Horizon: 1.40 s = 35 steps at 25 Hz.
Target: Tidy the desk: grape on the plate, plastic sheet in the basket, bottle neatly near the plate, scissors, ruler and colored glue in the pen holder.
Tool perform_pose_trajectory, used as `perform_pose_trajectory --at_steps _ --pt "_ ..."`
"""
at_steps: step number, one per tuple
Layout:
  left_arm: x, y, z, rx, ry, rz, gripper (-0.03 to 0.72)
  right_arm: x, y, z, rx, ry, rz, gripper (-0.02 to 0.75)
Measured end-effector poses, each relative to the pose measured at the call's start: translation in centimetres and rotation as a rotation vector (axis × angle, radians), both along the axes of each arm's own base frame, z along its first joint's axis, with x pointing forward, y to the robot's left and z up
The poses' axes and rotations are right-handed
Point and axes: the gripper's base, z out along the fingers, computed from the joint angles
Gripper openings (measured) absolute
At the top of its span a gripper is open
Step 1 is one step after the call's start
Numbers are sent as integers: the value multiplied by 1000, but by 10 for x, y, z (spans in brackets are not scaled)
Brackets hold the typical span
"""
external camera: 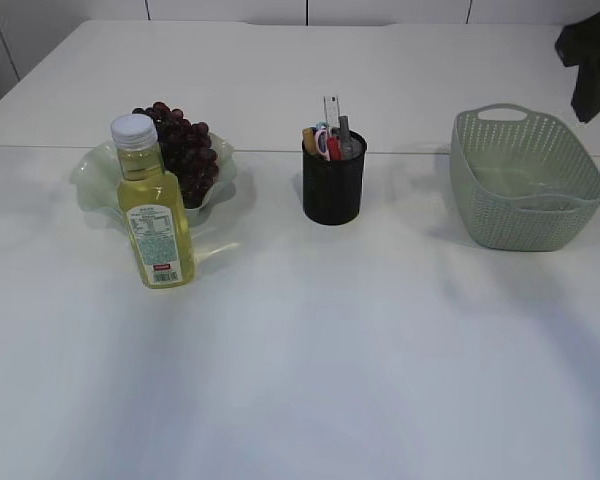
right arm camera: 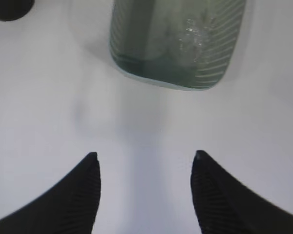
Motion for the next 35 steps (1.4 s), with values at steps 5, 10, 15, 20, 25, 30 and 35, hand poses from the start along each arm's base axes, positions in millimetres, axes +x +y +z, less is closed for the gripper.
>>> perform_pose_trajectory --at_steps 5,10,15,20,25,30,35 --pt "-7 21 4 41 34 47 403 2 -12 1 -21 -21 -97 471" --pt "-14 22 11 44 32 49 405 2 -16 1 -18 -23 -121 472" --pt "-24 22 21 44 32 48 405 5 -31 1 69 -39 -166 471" --pt "-38 21 36 35 14 61 405 5 -55 1 177 -31 -217 471" --pt "-57 22 52 42 7 72 405 2 -57 3 203 -29 -203 471" --pt "-83 23 76 54 -41 78 405 -14 -51 23 258 -85 -183 471" --pt "-111 22 99 52 -114 80 449 -44 -48 54 265 -171 -165 471"
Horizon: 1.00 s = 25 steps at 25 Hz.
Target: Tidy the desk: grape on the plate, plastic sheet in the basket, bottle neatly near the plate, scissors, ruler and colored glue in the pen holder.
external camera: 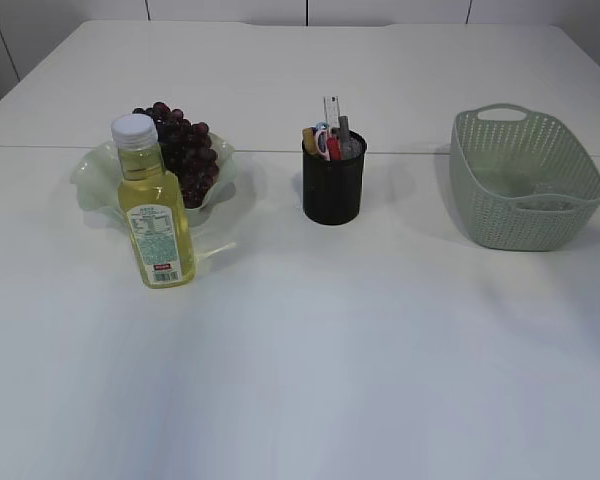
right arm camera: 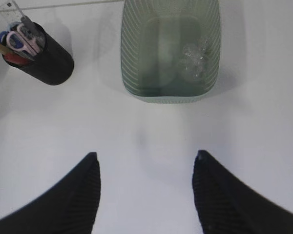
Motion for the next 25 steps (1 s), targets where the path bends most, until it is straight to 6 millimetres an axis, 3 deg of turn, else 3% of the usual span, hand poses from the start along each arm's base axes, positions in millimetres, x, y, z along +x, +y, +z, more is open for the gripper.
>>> perform_pose_trajectory --at_steps 5,9,17,25 --pt "-30 0 -4 -5 4 6 494 -38 3 28 -3 -77 1 470" --pt "-68 -1 -18 -9 -1 11 498 -66 6 37 8 -123 -16 471" --pt "-147 -5 -53 -25 -83 0 498 -138 11 14 10 -131 -25 470" --pt "-208 -8 -88 -43 -148 -39 497 -216 14 -13 -27 -227 -45 470"
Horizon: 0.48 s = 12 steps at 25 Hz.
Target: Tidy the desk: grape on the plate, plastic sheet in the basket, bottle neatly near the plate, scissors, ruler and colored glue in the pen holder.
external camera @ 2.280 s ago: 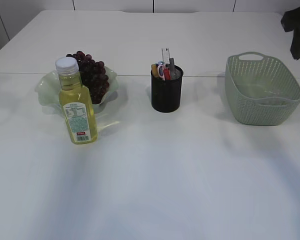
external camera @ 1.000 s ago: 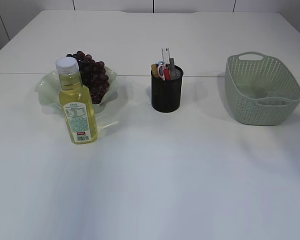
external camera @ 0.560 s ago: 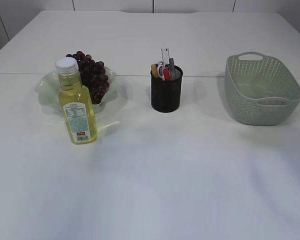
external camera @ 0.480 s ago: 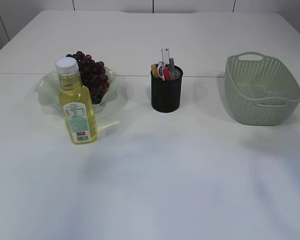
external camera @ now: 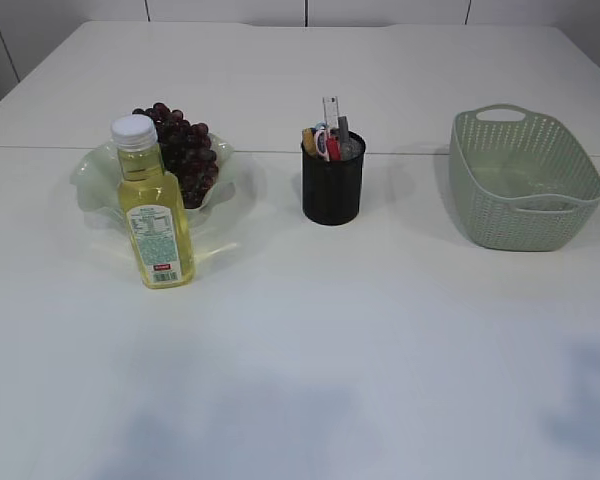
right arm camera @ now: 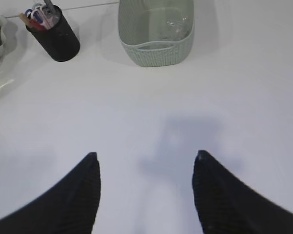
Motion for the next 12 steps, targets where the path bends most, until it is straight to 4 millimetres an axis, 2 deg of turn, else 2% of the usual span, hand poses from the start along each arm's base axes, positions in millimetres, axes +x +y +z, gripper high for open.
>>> perform_pose_trajectory --at_steps 5,12 --pt "-32 3 -9 13 -80 5 496 -34 0 -29 -24 -32 -19 471" --pt "-66 6 -12 27 -164 17 496 -60 0 -62 -49 -56 -34 470"
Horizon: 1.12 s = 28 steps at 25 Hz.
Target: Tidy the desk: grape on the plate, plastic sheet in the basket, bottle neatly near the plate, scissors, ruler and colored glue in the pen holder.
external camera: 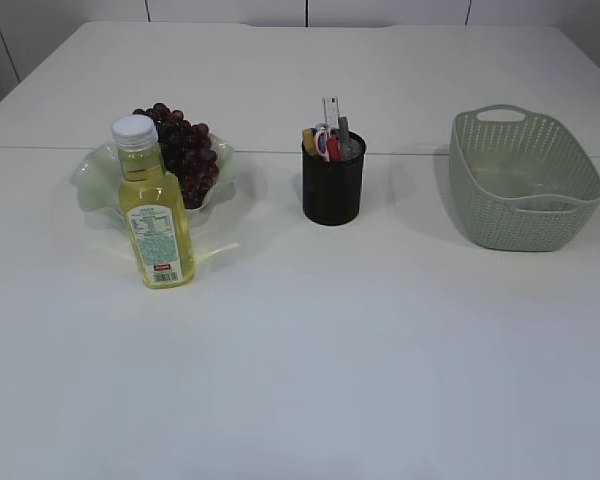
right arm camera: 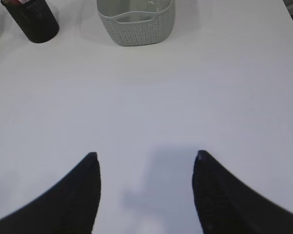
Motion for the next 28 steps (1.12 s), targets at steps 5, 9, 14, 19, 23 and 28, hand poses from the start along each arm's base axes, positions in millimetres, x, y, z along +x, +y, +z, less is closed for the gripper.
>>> perform_pose_trajectory --at_steps 5,9,14,19,23,28 --pt "-11 1 -12 8 -6 7 496 -10 0 -15 -5 -18 -3 470" --pt "-17 2 -24 7 -8 7 496 -18 1 -22 -10 -45 -4 471" --pt "-22 2 -37 7 -19 7 495 -29 0 -31 -25 -88 -14 471" --pt "-21 0 -52 -7 -1 -5 486 -28 0 -42 -30 -74 -15 470" --pt "-17 -4 -62 -38 21 -31 484 -26 0 -48 -28 -50 -15 471" --pt "-11 -5 -61 -50 -39 -35 468 -20 -1 -61 -34 1 -6 471"
